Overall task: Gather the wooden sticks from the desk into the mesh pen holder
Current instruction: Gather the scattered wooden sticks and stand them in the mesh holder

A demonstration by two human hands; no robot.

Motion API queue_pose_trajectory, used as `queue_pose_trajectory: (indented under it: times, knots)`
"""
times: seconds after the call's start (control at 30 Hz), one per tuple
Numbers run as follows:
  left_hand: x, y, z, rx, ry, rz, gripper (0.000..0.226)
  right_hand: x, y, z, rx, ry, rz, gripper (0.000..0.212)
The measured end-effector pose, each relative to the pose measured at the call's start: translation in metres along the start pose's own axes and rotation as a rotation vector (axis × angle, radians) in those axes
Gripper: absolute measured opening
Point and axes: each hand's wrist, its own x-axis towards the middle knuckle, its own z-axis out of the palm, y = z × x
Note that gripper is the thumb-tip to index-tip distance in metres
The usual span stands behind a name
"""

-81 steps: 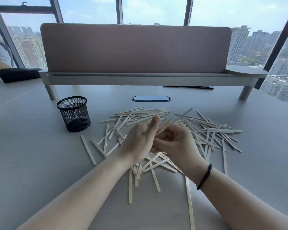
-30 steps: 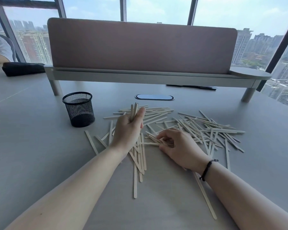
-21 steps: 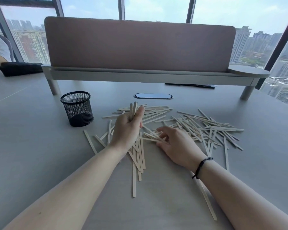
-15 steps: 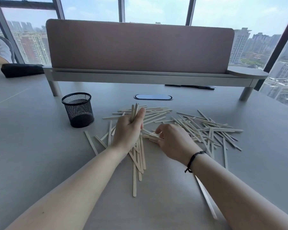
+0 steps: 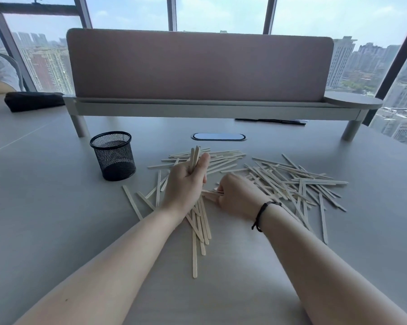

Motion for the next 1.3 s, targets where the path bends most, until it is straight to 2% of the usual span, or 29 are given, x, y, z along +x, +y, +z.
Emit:
queue_pose_trajectory:
  times: [0.1,0.23,0.3,0.53,0.7,0.87,1.03,1.13,1.3]
  knots:
    - [0.000,-0.001,0.000,0.009,0.005,0.005,0.059,-0.006,-0.003,0.005,-0.074,0.039,-0.041,0.028]
    - [-0.001,0.000,-0.001,0.012,-0.002,0.019,0.059,-0.015,-0.008,0.012,-0.127,0.123,-0.110,0.008]
    - [-0.002,0.001,-0.001,0.015,-0.005,0.031,0.059,-0.015,-0.008,0.016,-0.146,0.137,-0.113,0.014]
    - [-0.001,0.000,-0.001,0.008,-0.007,0.023,0.060,-0.010,-0.005,0.019,-0.093,0.214,-0.124,0.010]
    - [0.000,0.001,-0.001,-0.022,0.057,0.018,0.065,-0.002,0.003,0.016,0.152,0.341,-0.077,0.011]
    - [0.000,0.005,0.000,-0.080,0.124,0.004,0.065,-0.004,0.007,0.011,0.292,0.361,-0.172,0.010]
    - [-0.001,0.005,-0.001,-0.085,0.135,0.010,0.067,0.000,0.010,0.006,0.449,0.412,-0.175,0.009]
    - [0.001,0.004,-0.001,-0.082,0.137,0.013,0.063,0.003,0.011,0.002,0.580,0.462,-0.147,0.018]
    - [0.002,0.002,-0.002,-0.093,0.111,-0.002,0.062,-0.001,0.009,-0.015,0.802,0.575,-0.190,0.046]
